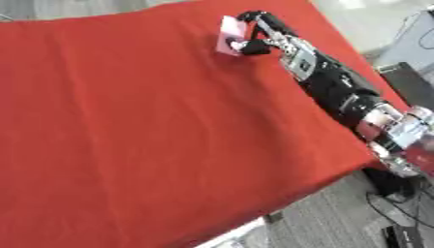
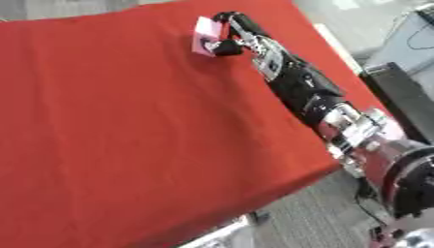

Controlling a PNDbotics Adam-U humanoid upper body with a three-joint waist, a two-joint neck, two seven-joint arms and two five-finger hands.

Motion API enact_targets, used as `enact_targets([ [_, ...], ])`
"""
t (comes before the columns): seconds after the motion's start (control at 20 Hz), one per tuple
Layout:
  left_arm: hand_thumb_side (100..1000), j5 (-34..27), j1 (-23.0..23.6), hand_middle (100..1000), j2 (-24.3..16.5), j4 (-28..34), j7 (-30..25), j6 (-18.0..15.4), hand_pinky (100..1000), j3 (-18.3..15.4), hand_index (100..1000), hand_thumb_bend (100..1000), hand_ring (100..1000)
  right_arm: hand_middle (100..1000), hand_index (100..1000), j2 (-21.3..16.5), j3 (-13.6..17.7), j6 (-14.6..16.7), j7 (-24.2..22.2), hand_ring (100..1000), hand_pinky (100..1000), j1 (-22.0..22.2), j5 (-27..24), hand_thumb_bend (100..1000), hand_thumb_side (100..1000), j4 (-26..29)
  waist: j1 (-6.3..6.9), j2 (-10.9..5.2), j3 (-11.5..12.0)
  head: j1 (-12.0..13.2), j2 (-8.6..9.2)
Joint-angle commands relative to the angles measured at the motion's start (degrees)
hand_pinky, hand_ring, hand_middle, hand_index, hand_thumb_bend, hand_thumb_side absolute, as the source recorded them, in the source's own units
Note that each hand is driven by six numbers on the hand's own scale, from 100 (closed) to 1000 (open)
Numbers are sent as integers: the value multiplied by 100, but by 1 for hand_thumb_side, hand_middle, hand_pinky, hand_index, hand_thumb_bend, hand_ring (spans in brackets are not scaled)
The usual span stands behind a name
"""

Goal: Pick up the objects with one hand, pass them to the other hand, and then place them into the box on the other side of the table.

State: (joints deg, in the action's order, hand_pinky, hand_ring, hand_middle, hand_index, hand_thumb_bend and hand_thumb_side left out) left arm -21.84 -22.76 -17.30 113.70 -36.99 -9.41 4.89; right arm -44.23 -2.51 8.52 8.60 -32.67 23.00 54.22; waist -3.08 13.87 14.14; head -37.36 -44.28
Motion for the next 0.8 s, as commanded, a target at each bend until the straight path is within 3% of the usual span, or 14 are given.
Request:
enact_targets([
  [0.05, 720, 29, -62, 789, 3, 89, 29, 60, 808, -9, 927, 100, 942, 401, 559, -154, 33, -7, 404, 321, 791, 32, 88, 158, 344, 302, -7, -144, -56, 37, 17],
  [0.2, 728, 104, 25, 787, 31, 89, 120, 181, 805, -39, 923, 100, 943, 386, 547, -145, -9, -18, 721, 314, 781, 181, 64, 136, 325, 867, -16, -213, -206, 202, 17],
  [0.35, 727, 278, 161, 789, 33, 89, 268, 335, 804, -107, 920, 100, 946, 385, 545, -11, -64, -49, 906, 328, 771, 390, 16, 108, 300, 1994, -36, -336, -478, 704, 17],
  [0.4, 696, 395, 201, 791, 25, 89, 329, 362, 804, -136, 918, 100, 950, 389, 549, 68, -90, -108, 961, 341, 769, 472, -20, 311, 534, 2448, -43, -371, -563, 893, 17],
  [0.45, 734, 541, 260, 793, 12, 89, 409, 410, 802, -161, 917, 100, 952, 389, 548, 212, -130, -147, 1025, 349, 764, 551, -54, 100, 275, 2988, -56, -412, -675, 1157, 17],
  [0.7, 752, 1225, 436, 801, -36, -42, 804, 674, 800, -133, 912, 100, 965, 408, 564, 1273, -589, -386, 1012, 394, 761, 870, -57, 100, 262, 5569, -90, -558, -1048, 2513, 17],
  [0.8, 785, 1386, 385, 811, -31, -240, 865, 739, 800, -34, 912, 100, 976, 415, 568, 1855, -948, -217, 840, 410, 759, 775, -43, 100, 263, 5924, -63, -599, -1097, 3037, 17],
])
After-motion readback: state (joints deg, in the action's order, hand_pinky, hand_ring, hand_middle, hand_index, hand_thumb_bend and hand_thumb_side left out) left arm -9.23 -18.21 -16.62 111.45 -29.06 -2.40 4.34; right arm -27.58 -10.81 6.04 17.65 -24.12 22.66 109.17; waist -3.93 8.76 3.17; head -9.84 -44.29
